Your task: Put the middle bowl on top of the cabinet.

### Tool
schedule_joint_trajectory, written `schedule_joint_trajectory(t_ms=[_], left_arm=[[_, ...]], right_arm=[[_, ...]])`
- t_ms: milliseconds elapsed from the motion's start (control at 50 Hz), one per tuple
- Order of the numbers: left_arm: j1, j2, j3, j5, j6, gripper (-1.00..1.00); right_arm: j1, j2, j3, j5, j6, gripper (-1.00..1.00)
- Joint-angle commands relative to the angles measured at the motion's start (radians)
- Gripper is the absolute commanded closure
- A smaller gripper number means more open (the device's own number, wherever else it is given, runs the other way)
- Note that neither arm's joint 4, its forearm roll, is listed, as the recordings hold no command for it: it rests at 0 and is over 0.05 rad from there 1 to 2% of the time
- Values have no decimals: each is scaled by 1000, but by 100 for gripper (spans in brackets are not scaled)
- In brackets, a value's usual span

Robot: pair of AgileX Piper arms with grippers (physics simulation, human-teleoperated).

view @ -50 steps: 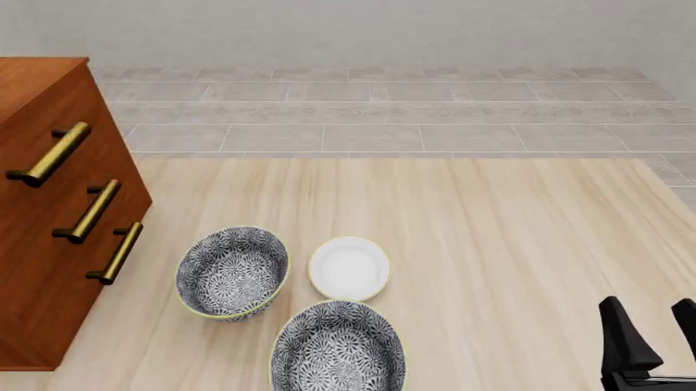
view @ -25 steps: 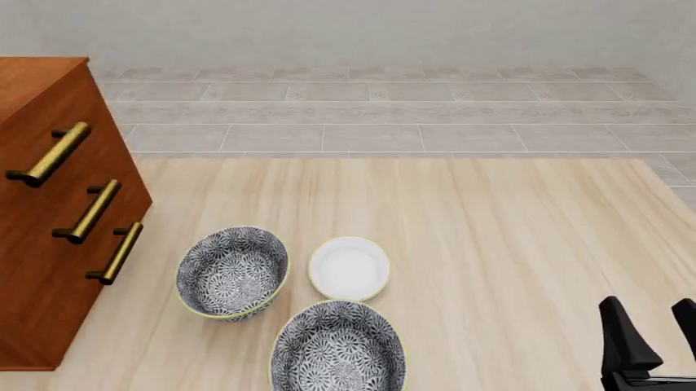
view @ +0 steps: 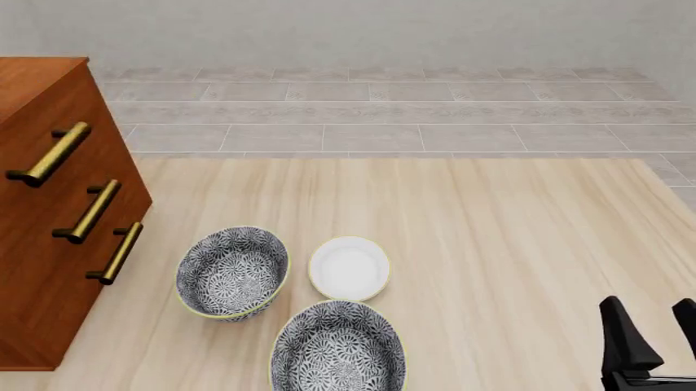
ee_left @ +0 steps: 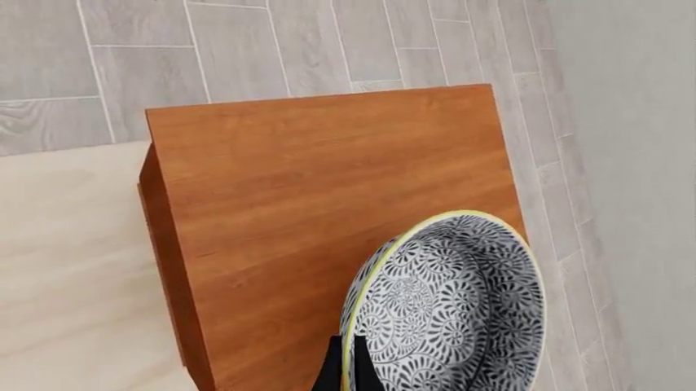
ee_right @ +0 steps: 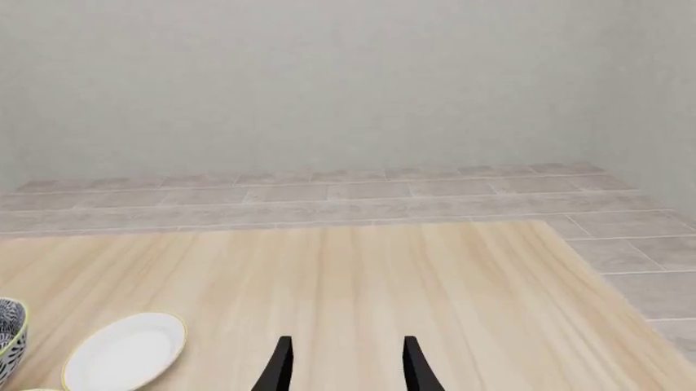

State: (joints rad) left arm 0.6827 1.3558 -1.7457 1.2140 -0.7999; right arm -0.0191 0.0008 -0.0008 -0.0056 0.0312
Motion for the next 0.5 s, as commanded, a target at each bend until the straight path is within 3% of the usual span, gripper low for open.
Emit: schedule_joint_trajectory(t_ms=[20,260,280,500], left_arm=[[-5,-11,0,-14,-1,100],[-14,-11,-8,-19,1,100],[-12,-11,-13,-19,4,-100],[-17,-15,-27,-21,5,-100]], right_arm=[[-1,0,0,0,2,-100],[0,0,-1,0,0,-100],[0,0,-1,0,0,-100],[-1,0,-2,1,0,-100]])
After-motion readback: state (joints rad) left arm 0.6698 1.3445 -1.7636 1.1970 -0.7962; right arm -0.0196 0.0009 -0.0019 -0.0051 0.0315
